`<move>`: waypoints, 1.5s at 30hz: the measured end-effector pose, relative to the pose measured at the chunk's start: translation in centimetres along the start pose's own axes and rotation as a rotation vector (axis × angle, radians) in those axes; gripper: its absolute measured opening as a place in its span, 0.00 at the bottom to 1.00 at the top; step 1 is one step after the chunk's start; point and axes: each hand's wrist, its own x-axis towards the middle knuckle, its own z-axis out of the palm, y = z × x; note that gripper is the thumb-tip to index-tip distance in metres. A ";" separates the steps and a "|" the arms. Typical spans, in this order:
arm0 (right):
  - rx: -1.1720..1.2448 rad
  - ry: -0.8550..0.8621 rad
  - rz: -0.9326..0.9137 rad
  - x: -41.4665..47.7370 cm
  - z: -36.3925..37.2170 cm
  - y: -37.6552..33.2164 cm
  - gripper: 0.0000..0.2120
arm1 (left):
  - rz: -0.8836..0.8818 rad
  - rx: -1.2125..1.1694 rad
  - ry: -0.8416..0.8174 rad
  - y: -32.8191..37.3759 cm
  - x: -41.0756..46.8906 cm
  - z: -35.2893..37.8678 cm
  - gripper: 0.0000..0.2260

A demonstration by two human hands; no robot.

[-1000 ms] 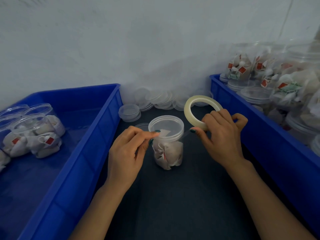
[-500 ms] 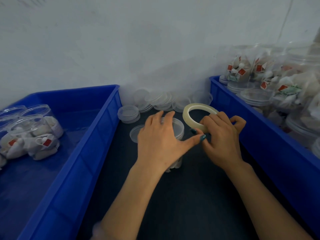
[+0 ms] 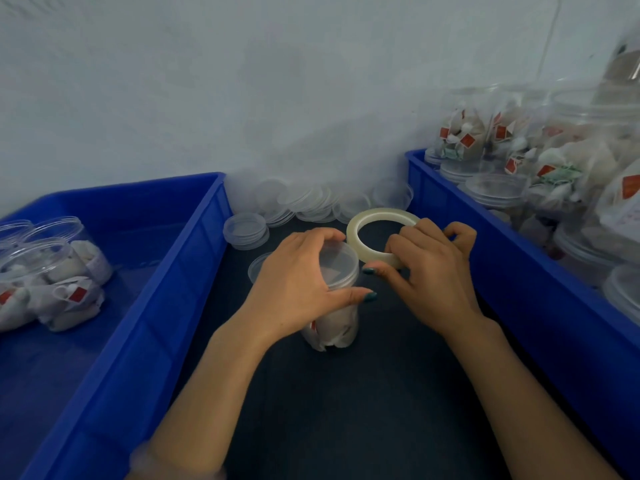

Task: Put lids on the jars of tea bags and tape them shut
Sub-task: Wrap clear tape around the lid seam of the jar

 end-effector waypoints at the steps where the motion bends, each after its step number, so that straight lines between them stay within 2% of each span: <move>1: 0.000 0.010 -0.002 0.0 0.0 -0.1 0.28 | 0.007 -0.008 0.000 -0.1 0.0 0.0 0.39; 7: 0.036 0.002 0.035 0.0 0.4 -0.6 0.24 | 0.026 -0.083 0.034 0.0 -0.2 -0.1 0.30; 11: 0.064 -0.016 -0.023 0.1 0.1 -0.5 0.25 | 0.087 -0.093 -0.022 0.0 0.1 -0.8 0.25; 14: 0.096 -0.051 -0.069 0.3 -0.3 -0.4 0.25 | 0.107 -0.117 -0.085 -0.4 0.2 -1.4 0.25; 20: 0.195 -0.207 -0.070 0.1 -0.4 0.0 0.15 | 0.066 -0.250 -0.122 -1.3 0.7 -2.2 0.24; 26: 0.064 -0.137 -0.043 0.1 -0.9 0.6 0.11 | 0.077 -0.218 -0.148 -0.7 0.9 -2.1 0.24; 33: 0.041 -0.068 -0.005 0.3 -0.6 -0.7 0.12 | 0.148 -0.105 -0.160 -0.3 0.5 -2.1 0.25; 37: 0.037 -0.077 0.008 0.3 -0.6 -1.1 0.11 | 0.178 -0.040 -0.131 -0.2 0.4 -2.0 0.23; 41: 0.040 -0.097 0.008 0.4 -0.8 -1.1 0.11 | 0.086 -0.006 -0.075 0.4 0.5 -1.4 0.24; 45: 0.063 -0.153 -0.024 0.6 -1.1 -0.8 0.13 | 0.079 -0.091 -0.031 0.5 0.5 -1.1 0.19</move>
